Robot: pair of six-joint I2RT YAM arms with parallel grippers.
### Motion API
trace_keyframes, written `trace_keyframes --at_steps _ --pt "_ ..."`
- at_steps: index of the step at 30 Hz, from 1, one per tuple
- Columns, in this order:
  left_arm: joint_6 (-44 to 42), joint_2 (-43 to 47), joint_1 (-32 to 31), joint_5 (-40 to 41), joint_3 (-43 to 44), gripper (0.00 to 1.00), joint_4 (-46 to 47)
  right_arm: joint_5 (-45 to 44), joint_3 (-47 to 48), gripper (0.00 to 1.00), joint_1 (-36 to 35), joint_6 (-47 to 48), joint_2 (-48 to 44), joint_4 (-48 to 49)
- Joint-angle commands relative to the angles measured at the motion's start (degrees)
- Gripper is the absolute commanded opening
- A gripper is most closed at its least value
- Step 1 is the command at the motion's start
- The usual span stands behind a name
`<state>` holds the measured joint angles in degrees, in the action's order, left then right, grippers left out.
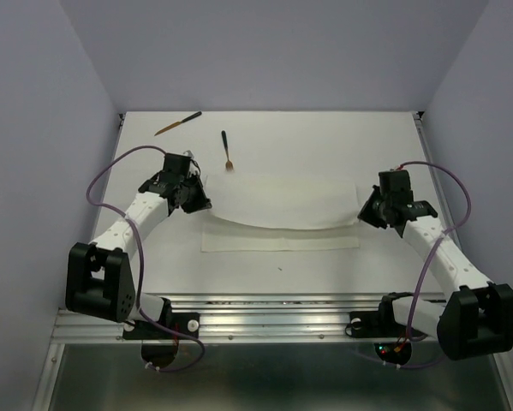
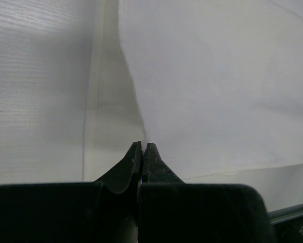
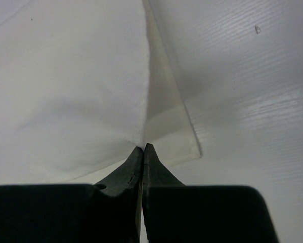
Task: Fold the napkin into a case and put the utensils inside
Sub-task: Fold and flatten the napkin at the center of the board.
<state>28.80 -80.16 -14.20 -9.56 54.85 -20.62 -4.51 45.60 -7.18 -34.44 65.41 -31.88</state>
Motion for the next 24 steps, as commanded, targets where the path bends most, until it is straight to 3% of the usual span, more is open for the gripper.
trace_keyframes --at_steps 1,12,24 --pt "-0.06 4.04 -0.22 -0.45 -2.54 0.00 -1.18 -0.67 0.89 0.01 0.32 -3.43 -2.21 -3.10" --pt "2.22 5.19 -1.71 -1.25 -8.00 0.00 1.11 -4.98 -3.33 0.01 0.32 -7.14 -4.15 -3.54" --pt "2.40 2.47 -1.98 -0.63 -9.85 0.00 2.25 -2.43 -6.67 0.01 0.32 -9.16 -2.13 -2.66"
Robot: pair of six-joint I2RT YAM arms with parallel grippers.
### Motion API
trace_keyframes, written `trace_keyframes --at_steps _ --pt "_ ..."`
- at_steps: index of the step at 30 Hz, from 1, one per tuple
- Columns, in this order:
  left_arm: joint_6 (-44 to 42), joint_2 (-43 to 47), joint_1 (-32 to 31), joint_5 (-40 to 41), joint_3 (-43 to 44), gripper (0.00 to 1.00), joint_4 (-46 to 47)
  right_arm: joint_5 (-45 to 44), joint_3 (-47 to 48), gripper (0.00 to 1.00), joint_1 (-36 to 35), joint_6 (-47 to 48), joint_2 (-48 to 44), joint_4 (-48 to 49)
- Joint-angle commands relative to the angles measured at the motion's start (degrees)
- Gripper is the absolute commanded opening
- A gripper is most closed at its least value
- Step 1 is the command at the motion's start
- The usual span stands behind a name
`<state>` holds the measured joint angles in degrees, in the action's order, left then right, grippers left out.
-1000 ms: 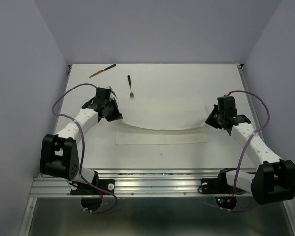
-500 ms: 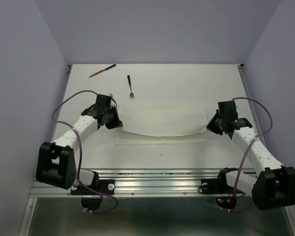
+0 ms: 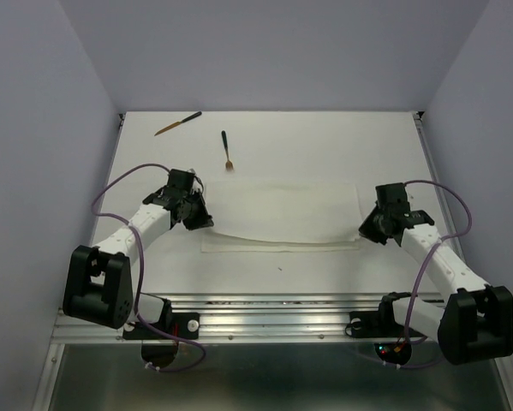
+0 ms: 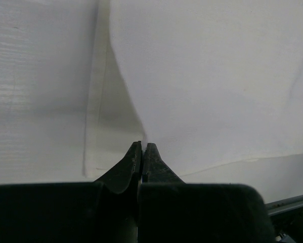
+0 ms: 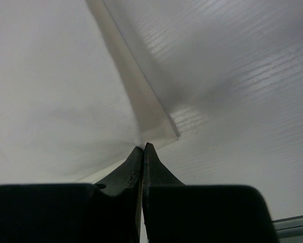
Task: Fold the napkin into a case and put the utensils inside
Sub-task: Fold and flatten the napkin at the center of the board.
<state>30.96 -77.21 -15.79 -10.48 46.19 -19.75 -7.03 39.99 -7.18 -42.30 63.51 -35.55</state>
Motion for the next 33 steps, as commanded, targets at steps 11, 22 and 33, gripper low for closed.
trace_keyframes --at_steps 11,22,33 --pt "-0.20 -2.07 -0.73 0.55 -1.98 0.00 2.17 0.88 -2.81 0.01 0.32 -0.23 1.71 2.59" --pt "0.07 -4.80 -0.73 1.87 -3.04 0.00 2.70 2.02 -4.22 0.01 0.32 0.47 1.36 3.30" --pt "-0.64 1.01 -0.73 4.50 3.11 0.00 -4.50 -1.41 3.52 0.01 0.32 2.14 -3.82 -2.59"
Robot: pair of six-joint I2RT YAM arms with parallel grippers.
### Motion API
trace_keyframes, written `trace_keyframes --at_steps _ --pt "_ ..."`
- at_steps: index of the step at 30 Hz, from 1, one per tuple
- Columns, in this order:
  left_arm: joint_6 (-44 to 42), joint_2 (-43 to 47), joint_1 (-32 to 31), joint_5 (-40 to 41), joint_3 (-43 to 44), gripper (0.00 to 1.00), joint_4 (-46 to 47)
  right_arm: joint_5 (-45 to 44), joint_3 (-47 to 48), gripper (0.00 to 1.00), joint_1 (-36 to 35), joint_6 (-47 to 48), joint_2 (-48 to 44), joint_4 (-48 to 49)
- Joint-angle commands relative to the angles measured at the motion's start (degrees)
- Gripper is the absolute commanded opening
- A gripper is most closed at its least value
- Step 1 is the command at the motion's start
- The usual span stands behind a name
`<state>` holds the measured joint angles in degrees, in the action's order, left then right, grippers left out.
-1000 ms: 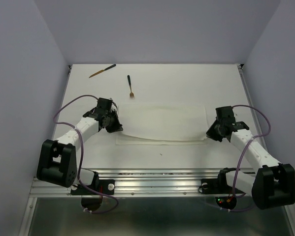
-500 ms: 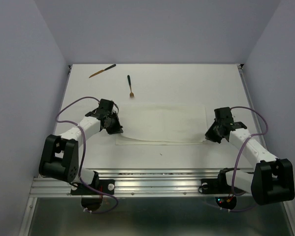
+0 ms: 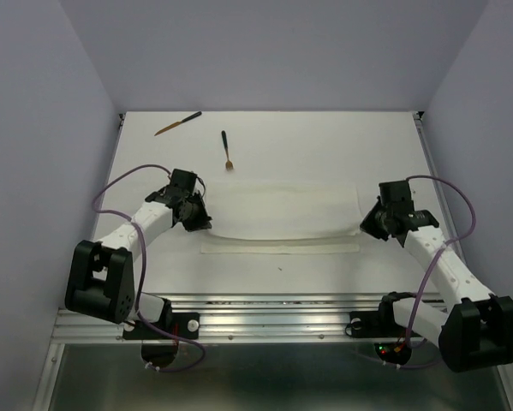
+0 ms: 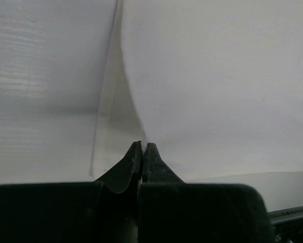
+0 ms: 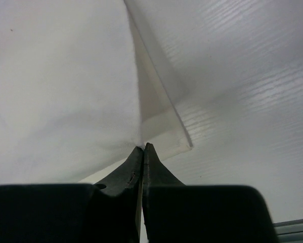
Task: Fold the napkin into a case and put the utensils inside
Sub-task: Fold and flatten the napkin at the center of the board.
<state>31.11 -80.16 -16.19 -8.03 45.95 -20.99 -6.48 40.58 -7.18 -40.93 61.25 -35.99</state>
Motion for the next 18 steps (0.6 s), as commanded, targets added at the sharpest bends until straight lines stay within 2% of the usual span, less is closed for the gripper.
trace_keyframes --at_steps 1,18 --pt "-0.79 4.48 -0.34 2.06 3.35 0.00 -3.53 -1.61 2.93 0.01 0.32 0.41 -1.75 -2.33" --pt "2.29 4.75 -0.34 -0.67 -4.91 0.00 -1.51 1.12 -3.13 0.01 0.32 -2.67 -2.90 -1.90"
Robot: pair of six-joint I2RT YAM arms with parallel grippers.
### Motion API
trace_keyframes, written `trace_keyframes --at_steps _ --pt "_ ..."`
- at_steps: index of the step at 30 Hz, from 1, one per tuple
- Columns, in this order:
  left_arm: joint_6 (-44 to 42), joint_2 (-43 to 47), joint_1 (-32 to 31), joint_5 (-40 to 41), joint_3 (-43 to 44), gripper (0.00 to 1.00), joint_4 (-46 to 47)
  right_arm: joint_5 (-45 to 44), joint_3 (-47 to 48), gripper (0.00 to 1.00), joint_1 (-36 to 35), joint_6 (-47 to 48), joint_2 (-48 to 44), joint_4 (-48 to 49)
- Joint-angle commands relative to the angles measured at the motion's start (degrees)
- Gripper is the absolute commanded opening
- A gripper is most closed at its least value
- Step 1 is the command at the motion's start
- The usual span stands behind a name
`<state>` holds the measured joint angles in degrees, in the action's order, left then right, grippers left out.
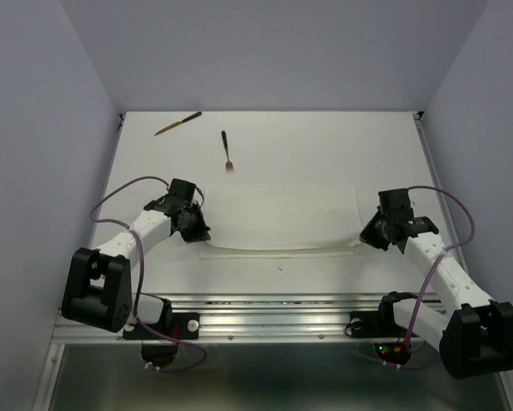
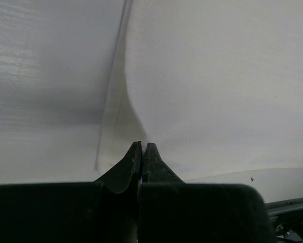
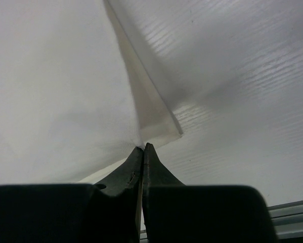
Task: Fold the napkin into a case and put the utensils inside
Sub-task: Fold and flatten the napkin at the center of the board.
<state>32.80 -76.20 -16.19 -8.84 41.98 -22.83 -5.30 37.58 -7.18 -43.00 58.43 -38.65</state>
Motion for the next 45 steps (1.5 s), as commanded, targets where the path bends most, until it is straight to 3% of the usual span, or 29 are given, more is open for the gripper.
trace_keyframes --at_steps 1,10,19,26,37,38,39,41,42,44,45 --pt "0.52 0.19 -0.34 0.14 -1.11 0.00 0.33 -0.24 -0.05 0.01 0.32 -0.76 0.62 0.69" --pt "0.43 -1.23 -0.25 -0.56 -0.85 0.00 1.12 -0.32 0.30 0.01 0.32 -0.77 1.51 0.34" --pt "-0.98 3.43 -0.34 1.11 4.69 0.00 -5.29 -3.05 5.57 0.01 0.32 0.29 -1.74 -4.23" --pt "1.56 7.47 -0.43 -0.65 -0.56 0.00 -5.21 -1.73 3.55 0.01 0.32 -1.56 -4.03 -5.38" --pt "4.12 5.19 -1.74 -1.88 -3.13 0.00 -3.71 -2.17 0.74 0.01 0.32 -5.07 -2.71 -5.29" --pt "4.03 4.75 -1.83 -2.06 -3.22 0.00 -3.54 -2.00 0.56 0.02 0.32 -5.07 -2.54 -4.94" --pt "3.86 4.14 -1.83 -2.32 -3.22 0.00 -3.36 -1.99 0.39 0.24 0.32 -5.25 -2.36 -4.50" --pt "3.33 2.29 -1.83 -2.67 -2.60 0.15 -3.71 -1.38 -0.05 0.49 0.32 -4.90 -2.27 -2.84" --pt "2.72 1.77 -1.83 -2.85 -2.34 0.37 -3.97 -1.90 0.29 0.67 0.32 -4.55 -2.27 -1.61" --pt "2.10 2.11 -1.83 -2.76 -0.85 0.53 -4.50 -2.87 1.78 0.72 0.32 -3.85 -1.92 -1.34" --pt "1.66 2.29 -1.83 -1.89 0.11 0.70 -5.55 -4.53 3.79 0.75 0.32 -2.71 -1.75 -1.60"
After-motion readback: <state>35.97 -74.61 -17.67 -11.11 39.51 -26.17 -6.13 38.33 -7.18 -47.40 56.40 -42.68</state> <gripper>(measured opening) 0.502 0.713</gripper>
